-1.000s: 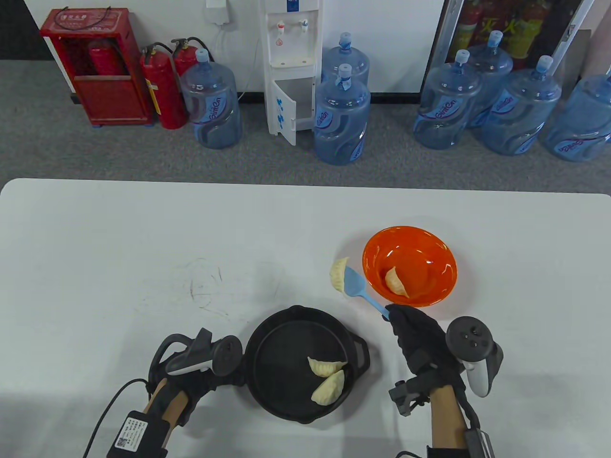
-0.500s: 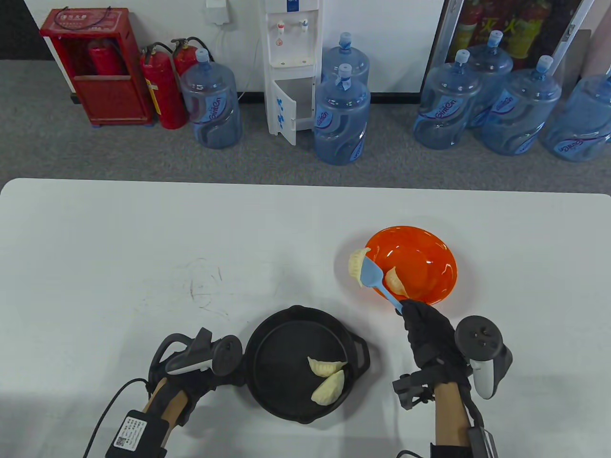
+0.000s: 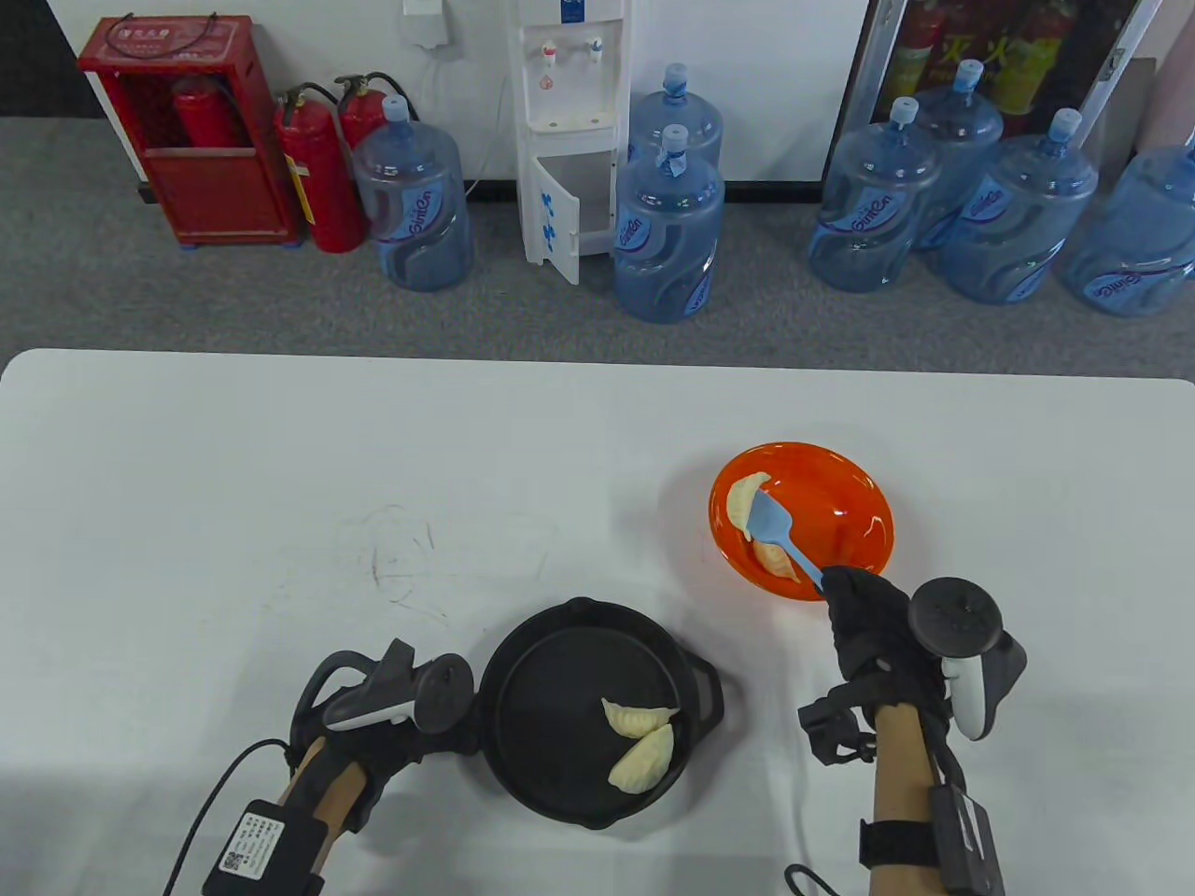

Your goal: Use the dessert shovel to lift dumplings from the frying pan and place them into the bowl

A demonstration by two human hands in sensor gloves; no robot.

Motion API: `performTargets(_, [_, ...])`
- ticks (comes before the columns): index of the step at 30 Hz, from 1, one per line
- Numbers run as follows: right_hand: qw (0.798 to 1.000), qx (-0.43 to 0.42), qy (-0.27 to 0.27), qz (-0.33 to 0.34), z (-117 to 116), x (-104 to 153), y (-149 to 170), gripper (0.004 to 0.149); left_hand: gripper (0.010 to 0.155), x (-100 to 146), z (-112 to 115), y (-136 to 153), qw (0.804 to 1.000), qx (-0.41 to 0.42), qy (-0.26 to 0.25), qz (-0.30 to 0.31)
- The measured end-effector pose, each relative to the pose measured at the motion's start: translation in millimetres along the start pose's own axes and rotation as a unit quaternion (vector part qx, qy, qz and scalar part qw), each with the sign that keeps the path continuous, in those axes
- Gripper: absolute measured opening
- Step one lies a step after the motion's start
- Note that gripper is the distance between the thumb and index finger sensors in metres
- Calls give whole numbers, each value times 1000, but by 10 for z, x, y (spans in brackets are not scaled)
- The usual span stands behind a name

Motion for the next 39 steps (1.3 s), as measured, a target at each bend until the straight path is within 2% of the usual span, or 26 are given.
performTargets(11, [991, 133, -20, 2, -114, -208, -120, 45, 61, -4, -3, 7, 1000, 1, 1, 1])
performTargets(20, [971, 240, 9, 18, -203, -248, -319, 44, 61, -4, -3, 7, 1000, 1, 1, 1])
performTargets(23, [953, 300, 25, 37, -239, -227, -442, 44, 62, -4, -3, 7, 1000, 1, 1, 1])
performTargets(32, [870, 473, 88, 107, -404, -33, -789, 44, 62, -9, -7, 12, 1000, 3, 5, 1])
performTargets(39, [862, 475, 136, 115, -215, 126, -833, 44, 62, -9, -7, 12, 1000, 3, 5, 1])
Point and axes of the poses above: the tracker on the back of each hand, its own y axis roughly to the little-finger side, its own x axis roughly from the fingertips to the wrist, z = x × y, the point moved 2 cm from there along -x, roughly from the wrist to the fingertips, and after that the axes turned 5 degrees about z, right-handed, at the moved point
